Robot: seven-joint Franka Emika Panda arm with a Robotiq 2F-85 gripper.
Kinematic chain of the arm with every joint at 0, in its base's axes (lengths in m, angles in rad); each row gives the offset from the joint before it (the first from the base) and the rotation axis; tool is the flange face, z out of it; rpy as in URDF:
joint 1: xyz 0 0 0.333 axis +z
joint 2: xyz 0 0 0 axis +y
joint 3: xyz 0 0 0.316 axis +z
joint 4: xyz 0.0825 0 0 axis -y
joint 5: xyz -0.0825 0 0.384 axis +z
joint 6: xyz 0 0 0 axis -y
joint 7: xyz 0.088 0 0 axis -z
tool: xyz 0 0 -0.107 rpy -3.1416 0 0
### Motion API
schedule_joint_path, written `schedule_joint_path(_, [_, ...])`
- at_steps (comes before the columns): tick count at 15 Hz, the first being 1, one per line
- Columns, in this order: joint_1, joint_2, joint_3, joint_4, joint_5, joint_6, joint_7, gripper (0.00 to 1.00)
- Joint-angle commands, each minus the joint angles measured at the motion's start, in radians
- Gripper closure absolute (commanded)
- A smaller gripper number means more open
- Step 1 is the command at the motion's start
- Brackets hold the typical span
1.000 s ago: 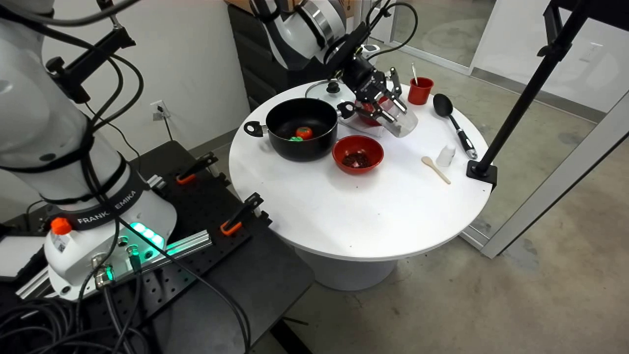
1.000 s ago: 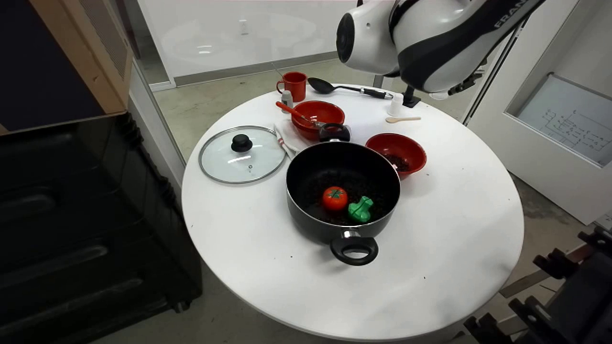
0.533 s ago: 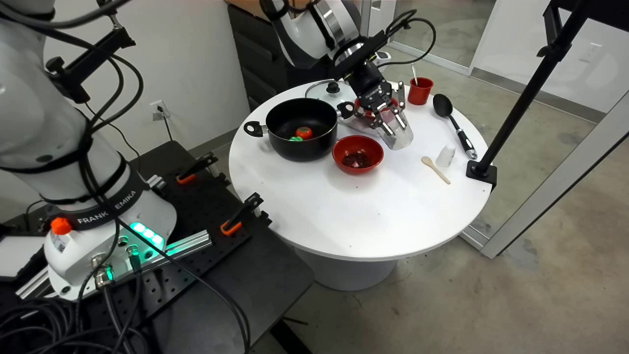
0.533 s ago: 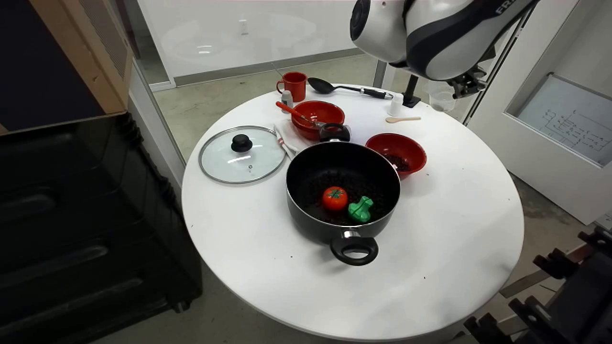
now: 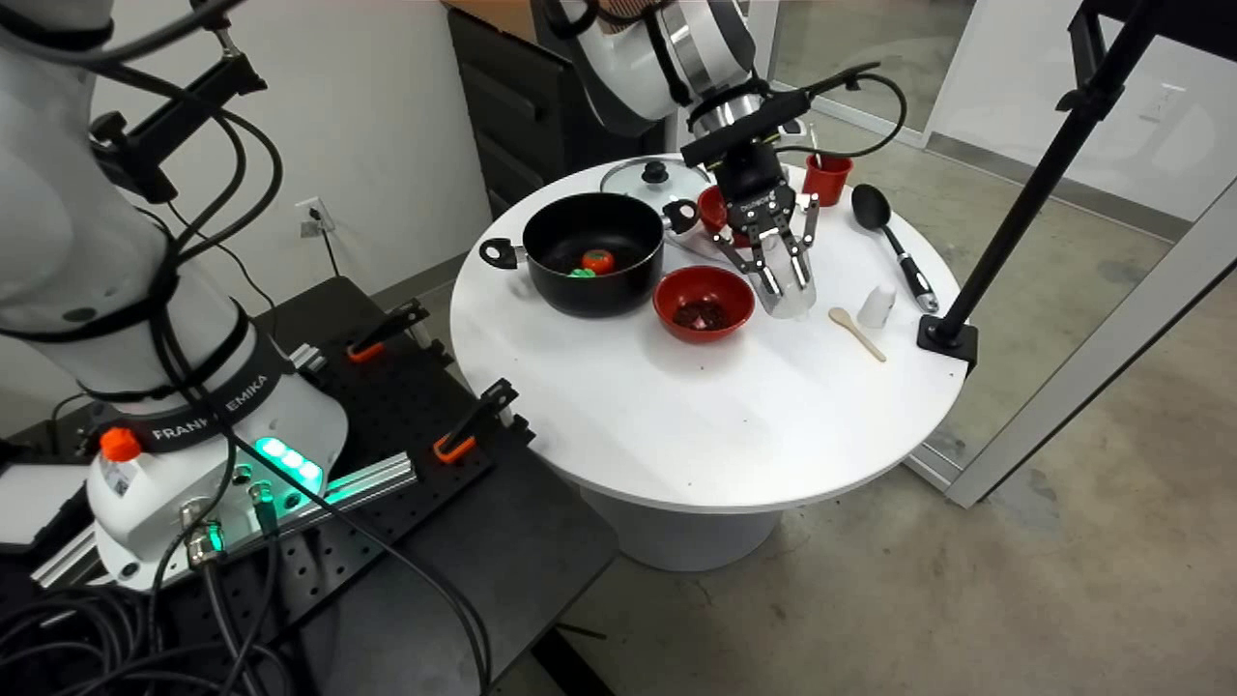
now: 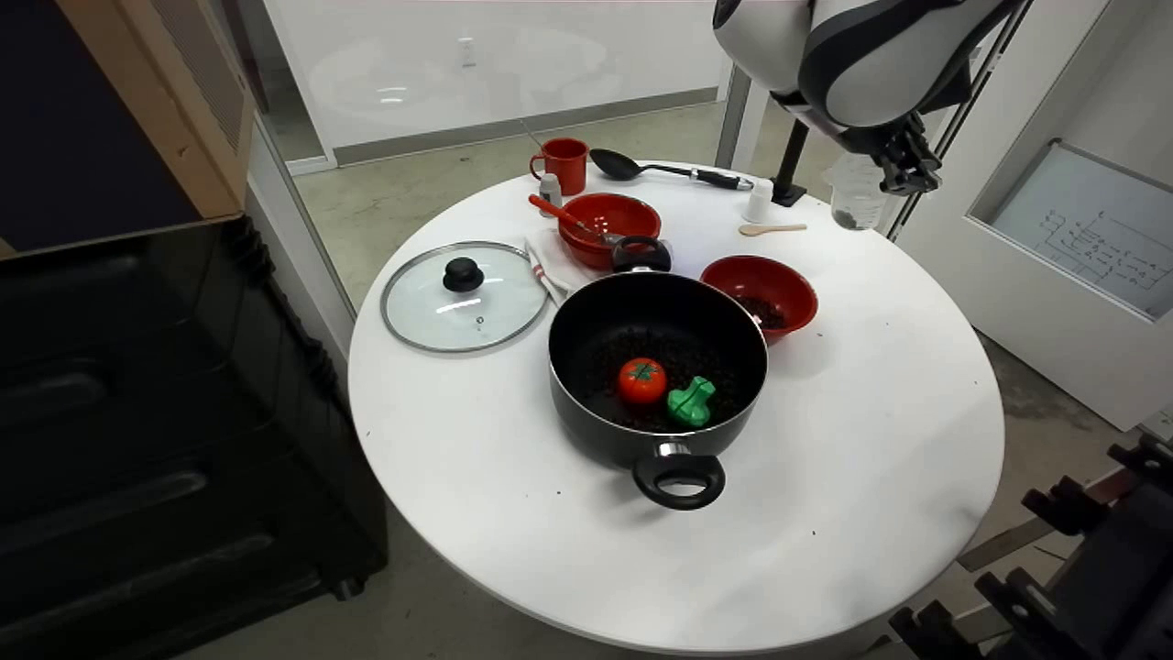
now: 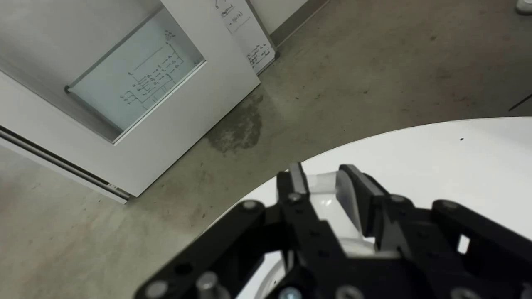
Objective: Pour some of the things in the jug into the bowl
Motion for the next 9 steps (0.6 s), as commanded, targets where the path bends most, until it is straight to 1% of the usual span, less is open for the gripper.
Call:
schedule_joint_path(1, [-0.028, 0.050, -0.030, 0.074, 0.097, 0.026, -0.091, 0.93])
schedule_joint_path(2, [-0.036, 0.061, -0.035, 0.085, 0.111, 0.042, -0.108, 0.93])
schedule_joint_path(7, [-0.054, 0.099, -0.061, 0.092, 0.104, 0.221, -0.106, 0.93])
schedule_joint_path(9, [-0.055, 0.121, -0.064, 0.103, 0.125, 0.245, -0.126, 0.93])
